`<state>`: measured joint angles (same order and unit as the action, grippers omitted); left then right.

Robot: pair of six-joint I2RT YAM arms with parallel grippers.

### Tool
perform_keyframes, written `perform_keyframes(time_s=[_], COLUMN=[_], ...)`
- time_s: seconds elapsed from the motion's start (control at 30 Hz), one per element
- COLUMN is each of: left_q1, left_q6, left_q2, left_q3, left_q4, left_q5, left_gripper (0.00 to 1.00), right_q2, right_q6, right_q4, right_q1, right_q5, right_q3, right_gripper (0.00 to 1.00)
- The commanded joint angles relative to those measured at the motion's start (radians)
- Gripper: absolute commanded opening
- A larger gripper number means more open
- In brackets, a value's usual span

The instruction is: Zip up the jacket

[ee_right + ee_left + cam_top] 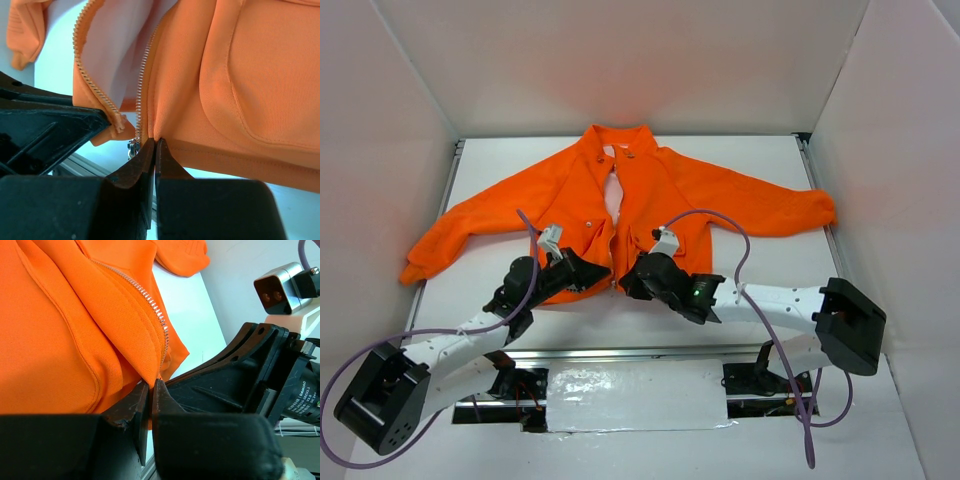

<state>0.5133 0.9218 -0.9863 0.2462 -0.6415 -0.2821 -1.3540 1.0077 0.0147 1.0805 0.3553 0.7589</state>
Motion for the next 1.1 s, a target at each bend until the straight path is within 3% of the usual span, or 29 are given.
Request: perform_keyframes(time_s=[0.0,1.07], left_q1=[0.011,0.017], left_q6=[0.006,0.069], left_q2=[-0.006,0.017], left_q3=[-0.004,-0.035], left_q4=[-0.11,-0.147], left_q5=[-0.014,-0.026], left_gripper=[0.0,0.0], right_q2=[0.052,0.069], right_q6=[-0.015,-0.031], right_q4=[-0.102,-0.13], right_q1=[0.015,0.015], right_q5=[-0.006,0.007], right_q3=[-0.019,-0.046], right_gripper=[0.0,0.0])
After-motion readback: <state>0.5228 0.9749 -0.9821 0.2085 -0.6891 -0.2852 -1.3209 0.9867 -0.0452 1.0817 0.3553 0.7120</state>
